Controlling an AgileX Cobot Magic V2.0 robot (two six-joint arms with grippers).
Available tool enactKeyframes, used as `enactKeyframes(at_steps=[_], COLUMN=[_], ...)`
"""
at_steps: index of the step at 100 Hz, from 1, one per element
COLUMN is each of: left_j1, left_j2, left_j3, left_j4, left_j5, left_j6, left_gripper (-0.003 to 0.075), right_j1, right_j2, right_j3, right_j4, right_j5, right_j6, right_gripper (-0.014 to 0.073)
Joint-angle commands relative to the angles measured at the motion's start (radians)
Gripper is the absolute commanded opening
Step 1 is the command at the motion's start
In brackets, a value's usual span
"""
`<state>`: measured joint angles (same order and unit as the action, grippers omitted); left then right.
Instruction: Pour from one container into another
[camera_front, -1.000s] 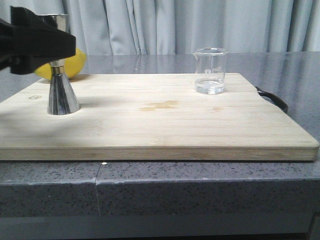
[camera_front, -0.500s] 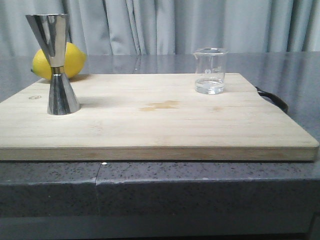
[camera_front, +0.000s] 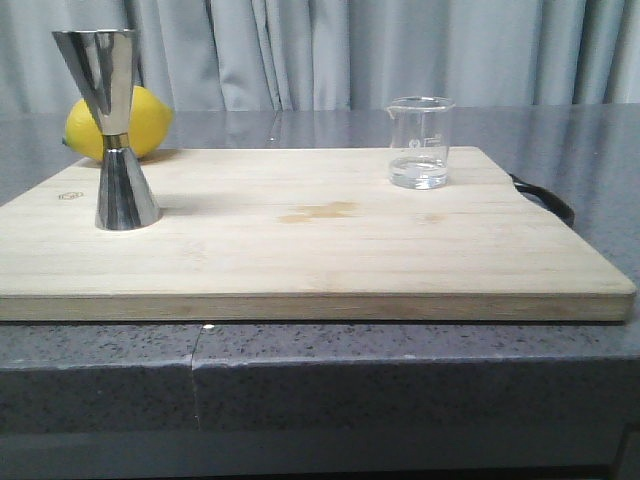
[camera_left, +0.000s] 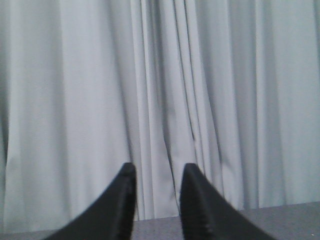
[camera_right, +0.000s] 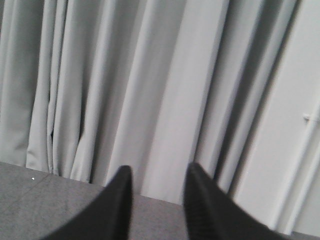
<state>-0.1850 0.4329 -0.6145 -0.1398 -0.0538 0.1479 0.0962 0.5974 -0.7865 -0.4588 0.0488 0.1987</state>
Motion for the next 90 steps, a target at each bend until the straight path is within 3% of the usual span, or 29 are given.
enactKeyframes(at_steps=[1,13,26,54,76,90], left_j1=[0.029,0.036,0.036,0.036,0.04,0.041], left_j2=[-0.007,-0.049,-0.151,-0.468,-0.456,-0.456], left_j3=[-0.036,-0.032,0.018,0.317,0.473,0.501], left_j4=[-0.004,-0.008,-0.008,-0.008,-0.008,-0.008], left_j5=[-0.063,-0.054,-0.025,-0.019,-0.051,-0.146], left_j6=[0.003,0.003,0.003,0.003,0.003,0.003], left_gripper=[-0.0018,-0.0019,-0.0019,-0.002,-0.0019,-0.002], right_j1=[-0.005,-0.005,-0.005,-0.005,-0.005,-0.005], right_j2=[-0.049,-0.134,-0.257,-0.543,-0.616,-0.618], right_j3=[-0.036,-0.03,0.039,0.324,0.49,0.519], right_j4=[-0.002,-0.002,-0.002,-0.002,0.006,0.013], right_j5=[0.042,0.113,0.092,0.098,0.091,0.106], right_j6=[-0.01,-0.01,-0.01,-0.01,-0.01,-0.01], right_gripper=[-0.0072,-0.0067,-0.0067,-0.0067,-0.0067,-0.0067])
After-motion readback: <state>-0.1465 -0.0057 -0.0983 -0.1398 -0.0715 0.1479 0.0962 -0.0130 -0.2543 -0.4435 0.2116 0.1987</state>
